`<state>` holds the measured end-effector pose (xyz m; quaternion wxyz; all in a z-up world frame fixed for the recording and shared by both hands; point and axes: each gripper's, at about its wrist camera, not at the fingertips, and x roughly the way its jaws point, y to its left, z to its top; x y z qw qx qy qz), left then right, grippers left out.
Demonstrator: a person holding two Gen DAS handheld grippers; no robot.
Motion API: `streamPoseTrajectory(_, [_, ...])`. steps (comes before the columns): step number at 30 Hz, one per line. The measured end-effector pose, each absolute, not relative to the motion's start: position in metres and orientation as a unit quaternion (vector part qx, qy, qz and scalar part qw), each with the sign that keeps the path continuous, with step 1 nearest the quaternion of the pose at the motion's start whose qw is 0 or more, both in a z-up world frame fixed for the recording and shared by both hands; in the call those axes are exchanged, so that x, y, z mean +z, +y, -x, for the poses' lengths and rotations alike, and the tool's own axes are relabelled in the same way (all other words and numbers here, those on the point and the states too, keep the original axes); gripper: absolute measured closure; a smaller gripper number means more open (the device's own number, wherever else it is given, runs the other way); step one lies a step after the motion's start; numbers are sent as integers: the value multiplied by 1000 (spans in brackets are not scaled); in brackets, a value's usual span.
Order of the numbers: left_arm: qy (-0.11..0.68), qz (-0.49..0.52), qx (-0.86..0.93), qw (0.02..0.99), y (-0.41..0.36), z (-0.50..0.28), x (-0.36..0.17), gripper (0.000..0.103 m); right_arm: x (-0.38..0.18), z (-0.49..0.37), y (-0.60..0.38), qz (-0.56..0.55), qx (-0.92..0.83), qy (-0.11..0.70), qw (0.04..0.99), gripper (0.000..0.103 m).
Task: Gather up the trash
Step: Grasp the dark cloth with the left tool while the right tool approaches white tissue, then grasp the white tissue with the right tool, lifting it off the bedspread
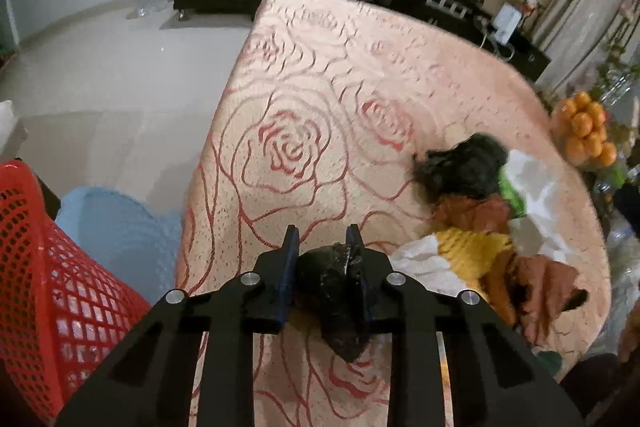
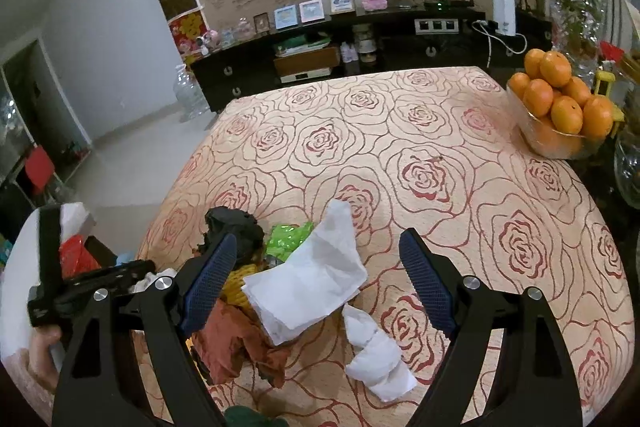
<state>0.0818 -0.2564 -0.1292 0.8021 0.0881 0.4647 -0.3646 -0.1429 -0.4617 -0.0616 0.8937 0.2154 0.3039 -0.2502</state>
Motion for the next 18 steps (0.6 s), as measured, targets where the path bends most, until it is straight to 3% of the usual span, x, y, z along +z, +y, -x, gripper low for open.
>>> streamPoseTrajectory(18, [366,-64,-400,838,-238,-51,-70,79,-87,147,-493,-264,-255,322,873,22])
